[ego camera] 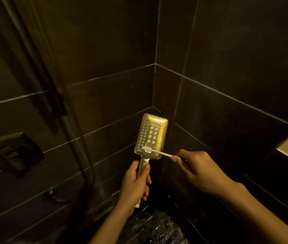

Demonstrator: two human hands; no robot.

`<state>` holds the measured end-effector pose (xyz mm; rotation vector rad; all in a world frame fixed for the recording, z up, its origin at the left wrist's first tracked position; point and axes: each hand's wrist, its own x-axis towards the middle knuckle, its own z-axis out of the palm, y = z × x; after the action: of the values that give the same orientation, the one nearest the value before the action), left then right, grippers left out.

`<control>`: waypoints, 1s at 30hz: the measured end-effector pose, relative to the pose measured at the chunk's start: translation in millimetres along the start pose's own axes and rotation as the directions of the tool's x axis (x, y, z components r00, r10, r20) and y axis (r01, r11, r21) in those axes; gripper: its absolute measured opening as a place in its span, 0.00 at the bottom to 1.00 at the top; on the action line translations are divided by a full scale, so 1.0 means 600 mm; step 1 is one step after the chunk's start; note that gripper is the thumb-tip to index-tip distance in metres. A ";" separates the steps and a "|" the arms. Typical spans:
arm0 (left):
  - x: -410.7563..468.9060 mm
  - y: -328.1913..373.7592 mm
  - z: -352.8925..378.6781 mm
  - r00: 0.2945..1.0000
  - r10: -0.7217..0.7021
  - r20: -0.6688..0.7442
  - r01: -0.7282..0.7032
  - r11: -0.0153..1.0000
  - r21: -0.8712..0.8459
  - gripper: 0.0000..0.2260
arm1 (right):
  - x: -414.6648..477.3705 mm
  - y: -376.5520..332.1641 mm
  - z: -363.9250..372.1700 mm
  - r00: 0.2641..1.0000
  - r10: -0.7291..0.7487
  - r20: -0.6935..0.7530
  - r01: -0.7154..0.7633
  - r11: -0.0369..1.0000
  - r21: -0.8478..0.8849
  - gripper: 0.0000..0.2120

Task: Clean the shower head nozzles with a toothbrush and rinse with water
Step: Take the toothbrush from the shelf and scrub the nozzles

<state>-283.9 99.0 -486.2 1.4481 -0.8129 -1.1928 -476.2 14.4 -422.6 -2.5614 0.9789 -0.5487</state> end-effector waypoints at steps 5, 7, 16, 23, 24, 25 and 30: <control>-0.023 -0.010 -0.062 0.996 0.047 -0.074 -0.041 0.996 0.080 0.06 | 0.039 -0.031 0.054 0.989 -0.119 0.084 0.118 0.993 0.008 0.15; -0.029 -0.012 -0.078 0.994 0.067 -0.091 -0.058 0.994 0.094 0.05 | 0.053 -0.038 0.064 0.985 -0.149 0.090 0.148 0.989 0.019 0.14; -0.053 -0.015 -0.111 0.988 0.098 -0.118 -0.085 0.990 0.111 0.06 | 0.076 -0.056 0.071 0.969 -0.212 0.124 0.202 0.975 0.093 0.11; -0.063 -0.015 -0.127 0.987 0.103 -0.126 -0.089 0.990 0.114 0.05 | 0.081 -0.059 0.056 0.979 -0.204 0.020 0.203 0.978 0.052 0.11; -0.064 -0.015 -0.128 0.986 0.100 -0.130 -0.086 0.990 0.114 0.05 | 0.073 -0.066 0.065 0.960 -0.260 0.104 0.255 0.965 0.064 0.12; -0.065 -0.014 -0.130 0.986 0.100 -0.132 -0.085 0.990 0.114 0.06 | 0.068 -0.071 0.070 0.952 -0.278 0.126 0.272 0.960 0.066 0.12; -0.071 -0.014 -0.133 0.986 0.099 -0.131 -0.084 0.989 0.120 0.07 | 0.078 -0.055 0.054 0.990 -0.096 -0.099 0.103 0.993 0.064 0.09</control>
<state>-220.3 163.7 -486.8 1.5502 -0.8545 -0.9801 -410.5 11.0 -425.2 -2.5535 0.8505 -0.7256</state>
